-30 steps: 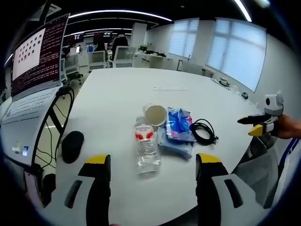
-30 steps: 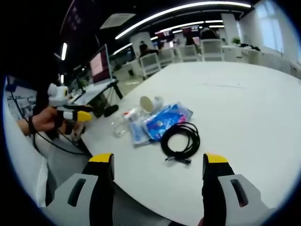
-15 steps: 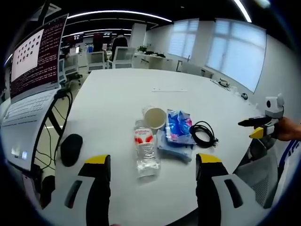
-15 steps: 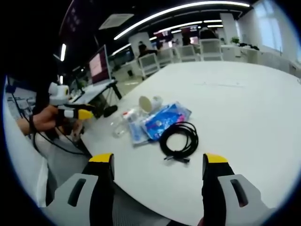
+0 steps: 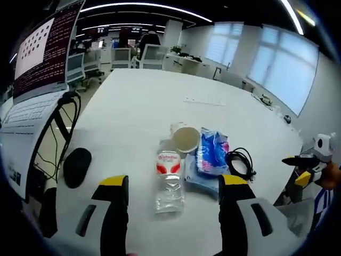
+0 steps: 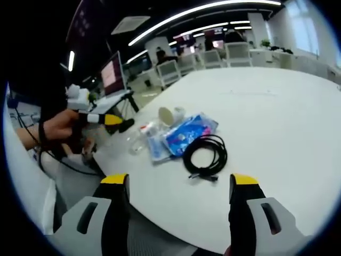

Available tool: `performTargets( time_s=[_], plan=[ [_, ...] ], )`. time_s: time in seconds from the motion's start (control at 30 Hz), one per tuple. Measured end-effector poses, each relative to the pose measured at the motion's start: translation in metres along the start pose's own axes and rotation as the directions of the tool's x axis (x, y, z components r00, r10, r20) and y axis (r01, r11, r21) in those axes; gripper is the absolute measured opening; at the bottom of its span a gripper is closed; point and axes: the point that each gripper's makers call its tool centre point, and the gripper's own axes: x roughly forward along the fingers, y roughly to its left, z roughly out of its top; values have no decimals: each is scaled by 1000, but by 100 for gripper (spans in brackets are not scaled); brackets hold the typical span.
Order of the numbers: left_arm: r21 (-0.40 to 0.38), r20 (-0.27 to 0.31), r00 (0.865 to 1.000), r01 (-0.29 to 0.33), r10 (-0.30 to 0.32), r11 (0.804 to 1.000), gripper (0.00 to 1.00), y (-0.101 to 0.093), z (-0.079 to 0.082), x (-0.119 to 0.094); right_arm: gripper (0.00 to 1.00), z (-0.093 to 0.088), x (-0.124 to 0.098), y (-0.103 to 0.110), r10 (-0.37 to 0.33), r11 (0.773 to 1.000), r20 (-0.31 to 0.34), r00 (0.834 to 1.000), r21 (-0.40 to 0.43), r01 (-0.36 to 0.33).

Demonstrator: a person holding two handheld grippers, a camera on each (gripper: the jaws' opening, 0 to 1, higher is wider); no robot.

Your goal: Arrange the tabletop items into an orderly group along one side of the table until the central work area is clear of visible clutter.

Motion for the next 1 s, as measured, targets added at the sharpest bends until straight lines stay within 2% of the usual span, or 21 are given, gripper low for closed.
performTargets(
  time_s=[0.47, 0.77, 1.0],
  plan=[
    [-24, -72, 997, -11, 9, 1000, 67, 3, 4, 33, 76, -7, -17, -18, -45, 998, 17, 999, 39, 44],
    [-71, -107, 994, -40, 32, 997, 67, 6, 4, 51, 75, -7, -20, -19, -51, 998, 19, 999, 42, 50],
    [-106, -160, 987, -48, 31, 993, 66, 8, -2, 68, 75, -9, -21, -19, -50, 998, 11, 999, 37, 50]
  ],
)
